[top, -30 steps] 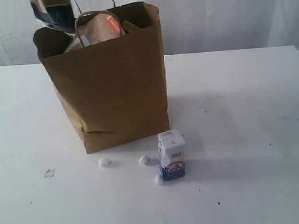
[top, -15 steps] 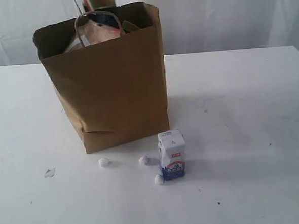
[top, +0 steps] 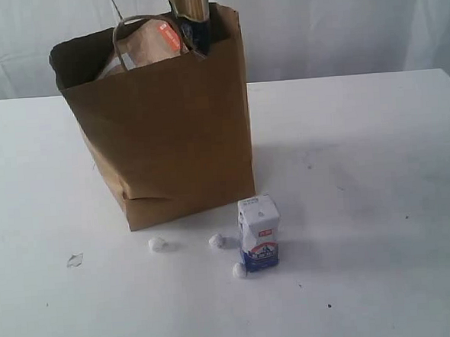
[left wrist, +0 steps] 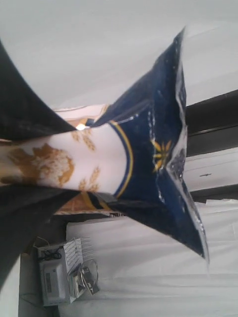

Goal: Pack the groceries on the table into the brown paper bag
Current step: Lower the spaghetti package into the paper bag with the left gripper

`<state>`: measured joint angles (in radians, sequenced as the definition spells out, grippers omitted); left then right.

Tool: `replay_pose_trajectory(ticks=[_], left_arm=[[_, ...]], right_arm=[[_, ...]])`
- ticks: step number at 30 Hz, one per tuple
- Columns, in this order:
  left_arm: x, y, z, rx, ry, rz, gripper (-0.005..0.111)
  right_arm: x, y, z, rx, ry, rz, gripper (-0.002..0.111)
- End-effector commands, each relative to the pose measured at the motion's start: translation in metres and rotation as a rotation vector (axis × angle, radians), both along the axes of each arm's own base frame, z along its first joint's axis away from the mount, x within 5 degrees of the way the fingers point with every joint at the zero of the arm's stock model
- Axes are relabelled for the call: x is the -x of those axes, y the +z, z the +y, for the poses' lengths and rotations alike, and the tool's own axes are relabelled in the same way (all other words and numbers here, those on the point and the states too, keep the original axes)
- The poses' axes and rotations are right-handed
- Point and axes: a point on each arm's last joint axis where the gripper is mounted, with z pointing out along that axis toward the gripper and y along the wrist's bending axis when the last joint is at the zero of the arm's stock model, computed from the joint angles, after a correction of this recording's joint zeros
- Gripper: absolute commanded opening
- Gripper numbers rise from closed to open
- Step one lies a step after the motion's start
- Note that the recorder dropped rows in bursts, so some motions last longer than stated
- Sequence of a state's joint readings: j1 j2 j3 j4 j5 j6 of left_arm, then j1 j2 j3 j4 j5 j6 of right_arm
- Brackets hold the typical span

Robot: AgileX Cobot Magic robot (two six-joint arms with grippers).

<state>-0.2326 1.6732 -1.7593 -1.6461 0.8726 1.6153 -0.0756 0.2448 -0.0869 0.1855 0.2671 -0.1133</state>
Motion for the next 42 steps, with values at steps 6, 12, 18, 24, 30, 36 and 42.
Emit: replay_pose_trajectory(ticks=[6,12,18,24,30,36,42], left_arm=[[0.003,0.014,0.006,0.07,0.007,-0.114,0.0],[-0.001,0.015,0.018,0.068,0.029,-0.119,0.0],[-0.007,0.016,0.016,0.077,0.009,-0.104,0.0],[-0.019,0.015,0.014,0.09,-0.013,-0.073,0.0],[-0.028,-0.012,0.006,0.071,-0.207,0.0,0.0],[-0.032,-0.021,0.004,0.067,-0.246,0.025,0.0],[-0.045,-0.041,0.001,0.063,-0.275,0.081,0.0]], right_arm=[[-0.001,0.0,0.0,0.001,-0.005,-0.004,0.0],[-0.001,0.0,0.0,0.001,-0.005,-0.004,0.0],[-0.001,0.0,0.0,0.001,-0.005,-0.004,0.0],[-0.001,0.0,0.0,0.001,-0.005,-0.004,0.0],[-0.001,0.0,0.0,0.001,-0.005,-0.004,0.0],[-0.001,0.0,0.0,0.001,-0.005,-0.004,0.0],[-0.001,0.0,0.0,0.001,-0.005,-0.004,0.0]])
